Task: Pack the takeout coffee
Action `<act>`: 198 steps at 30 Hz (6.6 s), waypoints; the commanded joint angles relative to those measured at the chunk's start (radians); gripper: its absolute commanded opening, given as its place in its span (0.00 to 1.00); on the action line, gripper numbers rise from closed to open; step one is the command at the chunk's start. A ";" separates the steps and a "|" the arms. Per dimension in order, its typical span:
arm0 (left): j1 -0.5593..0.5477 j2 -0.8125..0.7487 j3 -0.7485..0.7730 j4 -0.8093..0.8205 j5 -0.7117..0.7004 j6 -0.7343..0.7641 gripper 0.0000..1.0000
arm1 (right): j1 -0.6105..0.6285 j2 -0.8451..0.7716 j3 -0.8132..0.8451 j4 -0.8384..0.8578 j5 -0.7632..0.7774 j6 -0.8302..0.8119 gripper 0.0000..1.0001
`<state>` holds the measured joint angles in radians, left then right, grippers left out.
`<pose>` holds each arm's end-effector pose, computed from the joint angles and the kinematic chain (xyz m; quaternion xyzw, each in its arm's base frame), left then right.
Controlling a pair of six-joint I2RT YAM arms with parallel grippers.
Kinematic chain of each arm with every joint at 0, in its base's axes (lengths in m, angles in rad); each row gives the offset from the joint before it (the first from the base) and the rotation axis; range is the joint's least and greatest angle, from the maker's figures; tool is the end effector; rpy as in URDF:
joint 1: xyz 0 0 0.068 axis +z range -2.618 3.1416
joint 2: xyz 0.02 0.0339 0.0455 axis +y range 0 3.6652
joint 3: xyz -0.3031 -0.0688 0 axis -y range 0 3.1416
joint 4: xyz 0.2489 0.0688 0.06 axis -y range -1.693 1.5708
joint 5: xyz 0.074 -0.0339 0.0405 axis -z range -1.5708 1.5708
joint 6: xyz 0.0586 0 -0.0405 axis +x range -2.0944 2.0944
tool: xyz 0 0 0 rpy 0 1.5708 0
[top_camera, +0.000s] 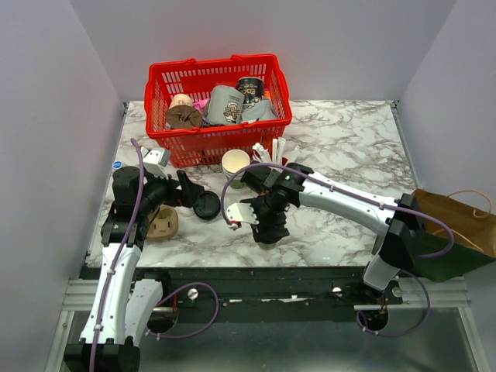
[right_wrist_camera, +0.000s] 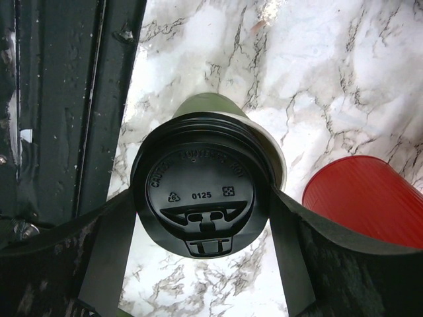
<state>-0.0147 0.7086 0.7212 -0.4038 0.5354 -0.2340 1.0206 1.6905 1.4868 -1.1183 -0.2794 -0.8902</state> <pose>0.1525 -0.0321 0.3264 0.0585 0.8127 -0.2847 0.5050 0.1662 0.3018 0.2965 -0.8123 0.5531 0.1459 0.1136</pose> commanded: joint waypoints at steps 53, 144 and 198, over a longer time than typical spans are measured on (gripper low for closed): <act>0.007 0.006 -0.037 0.036 0.046 -0.034 0.97 | -0.001 0.043 0.038 -0.024 -0.003 0.007 0.81; 0.033 0.006 -0.063 0.060 0.060 -0.064 0.97 | 0.003 0.021 0.069 -0.037 0.011 0.014 0.82; 0.044 -0.011 -0.072 0.066 0.058 -0.074 0.97 | 0.018 0.034 0.036 -0.015 -0.012 0.057 0.84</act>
<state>0.0196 0.7082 0.6586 -0.3580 0.5732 -0.3000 1.0286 1.7168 1.5360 -1.1522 -0.2745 -0.8459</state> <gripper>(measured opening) 0.973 0.838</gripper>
